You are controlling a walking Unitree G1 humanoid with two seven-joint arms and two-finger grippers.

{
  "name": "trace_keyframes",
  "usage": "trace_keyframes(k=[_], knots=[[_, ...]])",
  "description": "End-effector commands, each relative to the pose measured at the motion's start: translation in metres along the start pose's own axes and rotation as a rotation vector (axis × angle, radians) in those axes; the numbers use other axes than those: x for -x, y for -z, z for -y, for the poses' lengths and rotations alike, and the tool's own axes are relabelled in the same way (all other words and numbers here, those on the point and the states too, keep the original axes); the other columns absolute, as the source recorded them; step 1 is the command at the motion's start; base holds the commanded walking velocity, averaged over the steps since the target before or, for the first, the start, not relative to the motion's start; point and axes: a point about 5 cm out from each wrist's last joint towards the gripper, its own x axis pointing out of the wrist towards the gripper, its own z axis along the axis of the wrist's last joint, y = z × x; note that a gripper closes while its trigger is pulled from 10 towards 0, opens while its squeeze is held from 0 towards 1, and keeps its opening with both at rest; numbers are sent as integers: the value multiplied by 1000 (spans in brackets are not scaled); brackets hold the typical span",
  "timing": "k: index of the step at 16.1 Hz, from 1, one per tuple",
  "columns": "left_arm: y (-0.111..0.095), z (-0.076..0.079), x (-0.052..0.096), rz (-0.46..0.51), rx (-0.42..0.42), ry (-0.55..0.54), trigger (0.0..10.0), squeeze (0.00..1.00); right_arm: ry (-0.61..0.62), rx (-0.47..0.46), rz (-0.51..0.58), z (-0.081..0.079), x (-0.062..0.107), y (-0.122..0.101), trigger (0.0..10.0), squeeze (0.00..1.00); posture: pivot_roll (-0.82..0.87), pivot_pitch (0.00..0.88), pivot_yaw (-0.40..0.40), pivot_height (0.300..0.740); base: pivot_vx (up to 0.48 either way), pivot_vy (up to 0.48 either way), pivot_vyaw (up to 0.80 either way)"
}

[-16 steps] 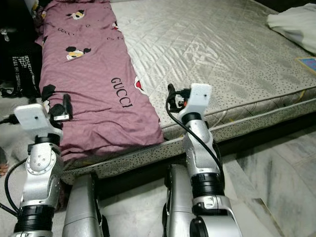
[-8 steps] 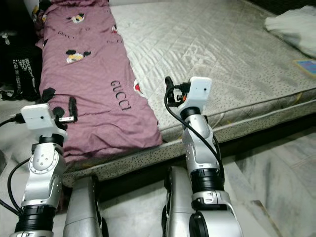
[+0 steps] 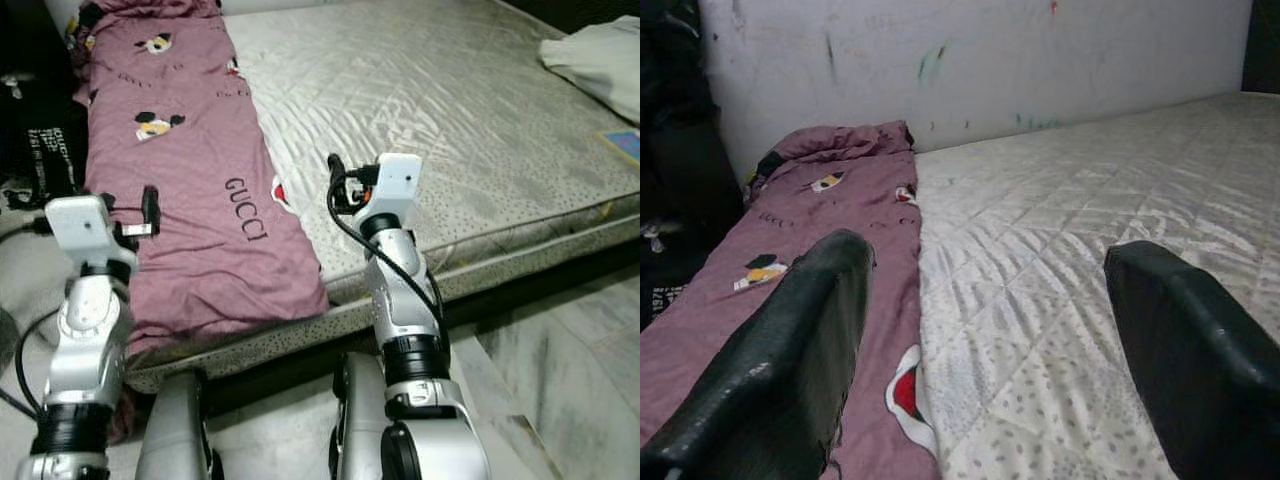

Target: Clean up the room

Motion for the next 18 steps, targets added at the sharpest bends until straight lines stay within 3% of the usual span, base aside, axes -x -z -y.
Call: trace_keyframes(k=[1,12,18], knots=[[2,-1,0,-12,0,7,10000,0,-7,11,9,-1,2,-1,10000,0,-88,0,7,639,0,0,0],[6,4,-3,-26,-7,16,10000,0,-10,28,2,-1,2,1,10000,0,-86,0,0,740,0,0,0],[5,8,-7,-33,12,43,10000,0,-2,30,-2,0,5,5,10000,0,-79,0,7,740,0,0,0]])
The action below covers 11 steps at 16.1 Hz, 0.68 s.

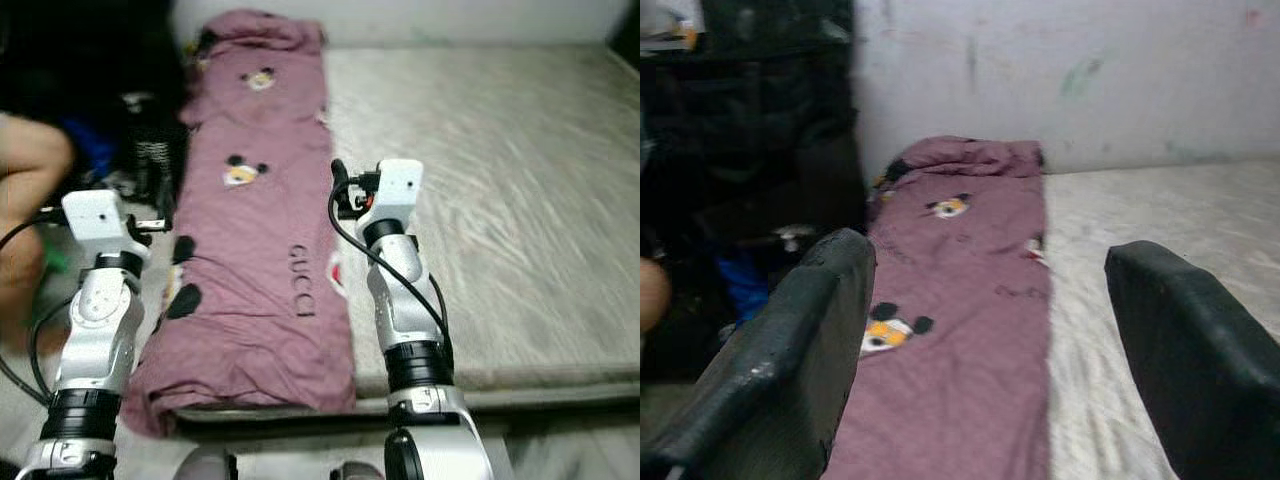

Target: Clean up the room

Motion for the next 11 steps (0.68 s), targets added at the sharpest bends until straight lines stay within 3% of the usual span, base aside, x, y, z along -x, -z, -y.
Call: trace_keyframes(k=[1,2,11], knots=[[3,-5,0,-16,-13,-11,10000,0,-12,0,-9,-3,0,3,10000,0,-79,0,7,740,0,0,0],[2,-7,0,-12,-53,-35,10000,0,-12,0,-12,-3,0,4,10000,0,-76,0,5,740,0,0,0],[6,-2,0,-34,-31,-27,10000,0,-37,38,-18,-7,1,6,10000,0,-81,0,4,740,0,0,0]])
